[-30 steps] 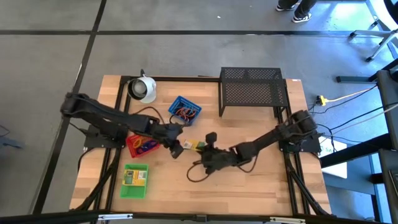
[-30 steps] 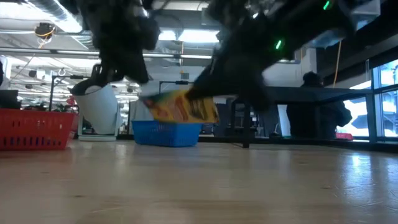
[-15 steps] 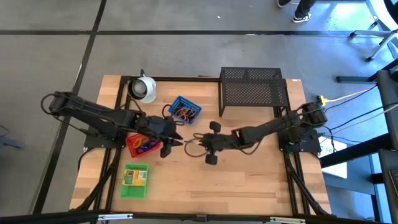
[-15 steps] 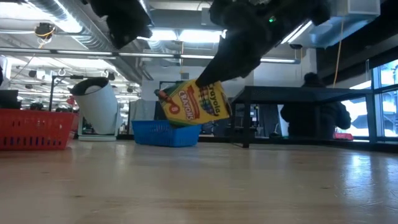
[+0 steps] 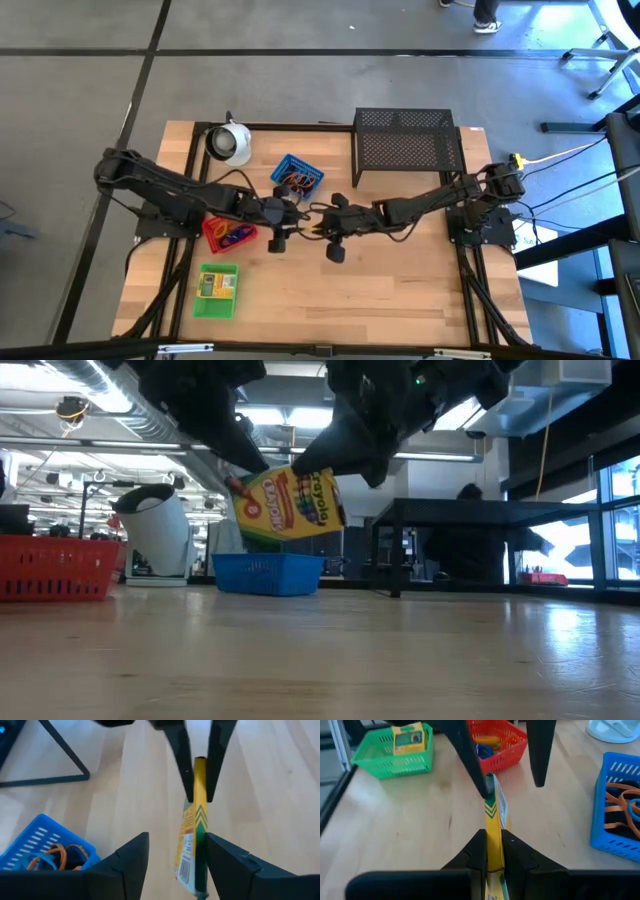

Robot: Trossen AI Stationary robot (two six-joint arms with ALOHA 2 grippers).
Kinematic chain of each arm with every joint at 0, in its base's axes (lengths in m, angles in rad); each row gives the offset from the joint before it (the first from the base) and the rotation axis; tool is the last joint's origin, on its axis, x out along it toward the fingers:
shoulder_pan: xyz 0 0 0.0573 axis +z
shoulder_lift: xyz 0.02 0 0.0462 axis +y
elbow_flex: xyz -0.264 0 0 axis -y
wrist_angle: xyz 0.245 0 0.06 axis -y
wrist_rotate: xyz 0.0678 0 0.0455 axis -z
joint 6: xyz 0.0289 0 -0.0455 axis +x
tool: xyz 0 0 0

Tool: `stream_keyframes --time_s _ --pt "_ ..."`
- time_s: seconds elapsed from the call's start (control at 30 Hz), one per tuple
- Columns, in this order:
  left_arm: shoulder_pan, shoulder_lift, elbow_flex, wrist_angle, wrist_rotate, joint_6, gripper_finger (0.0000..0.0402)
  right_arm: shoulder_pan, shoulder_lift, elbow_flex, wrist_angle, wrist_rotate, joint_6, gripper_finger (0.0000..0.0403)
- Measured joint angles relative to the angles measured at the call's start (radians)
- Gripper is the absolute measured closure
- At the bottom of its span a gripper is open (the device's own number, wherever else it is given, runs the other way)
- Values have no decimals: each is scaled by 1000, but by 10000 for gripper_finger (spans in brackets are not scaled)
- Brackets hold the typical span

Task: Pick & Place Office Desk Supplies
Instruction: Put the yellow crayon box into the green bin

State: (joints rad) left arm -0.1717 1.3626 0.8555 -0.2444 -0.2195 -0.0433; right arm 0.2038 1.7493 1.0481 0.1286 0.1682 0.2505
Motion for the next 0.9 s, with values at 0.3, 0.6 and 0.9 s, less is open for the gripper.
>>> stream_keyframes --time_s 0.3,0.6,0.9 --pt "12 33 0 12 106 -30 226 -1 -2 3 65 33 -23 363" --pt "12 33 0 9 34 -85 272 0 -1 2 97 26 -31 362" --pt "11 32 0 -10 95 -180 380 -12 -1 2 101 -39 -32 316"
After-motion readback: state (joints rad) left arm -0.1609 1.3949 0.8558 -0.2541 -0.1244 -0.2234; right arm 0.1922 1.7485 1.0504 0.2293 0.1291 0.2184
